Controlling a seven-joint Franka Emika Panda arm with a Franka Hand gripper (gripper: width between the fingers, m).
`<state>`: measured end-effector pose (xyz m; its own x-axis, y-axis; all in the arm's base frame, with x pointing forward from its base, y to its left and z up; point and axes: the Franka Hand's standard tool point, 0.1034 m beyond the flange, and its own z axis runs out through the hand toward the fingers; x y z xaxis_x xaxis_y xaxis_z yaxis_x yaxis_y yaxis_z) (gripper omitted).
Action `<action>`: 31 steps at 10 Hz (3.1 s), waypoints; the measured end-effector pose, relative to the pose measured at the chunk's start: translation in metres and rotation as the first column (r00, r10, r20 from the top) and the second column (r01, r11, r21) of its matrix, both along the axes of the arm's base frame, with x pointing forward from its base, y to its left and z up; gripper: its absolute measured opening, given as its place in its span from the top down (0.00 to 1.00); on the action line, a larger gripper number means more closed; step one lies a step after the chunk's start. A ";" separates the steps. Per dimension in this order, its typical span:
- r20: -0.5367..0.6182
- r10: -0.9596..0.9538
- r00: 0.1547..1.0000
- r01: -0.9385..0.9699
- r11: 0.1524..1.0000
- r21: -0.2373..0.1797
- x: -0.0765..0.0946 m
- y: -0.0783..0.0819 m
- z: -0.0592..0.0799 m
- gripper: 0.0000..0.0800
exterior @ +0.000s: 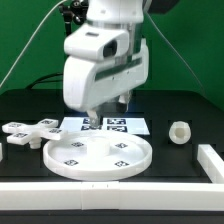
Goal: Assemble round table
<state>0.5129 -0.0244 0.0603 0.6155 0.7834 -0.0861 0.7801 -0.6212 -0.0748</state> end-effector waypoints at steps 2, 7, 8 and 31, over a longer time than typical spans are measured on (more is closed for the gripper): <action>0.017 -0.009 1.000 0.009 1.000 0.006 -0.002 -0.006 -0.023 0.19; 0.004 -0.011 1.000 0.011 1.000 0.008 -0.006 -0.023 -0.041 0.19; 0.004 -0.011 1.000 0.011 1.000 0.008 -0.007 -0.023 -0.043 0.19; 0.037 -0.047 0.998 0.047 0.999 0.014 0.054 0.062 -0.042 0.25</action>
Offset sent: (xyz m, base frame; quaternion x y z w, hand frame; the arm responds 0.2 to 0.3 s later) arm 0.0087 -0.0152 -0.0166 -0.0139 0.0176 -0.0165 0.9996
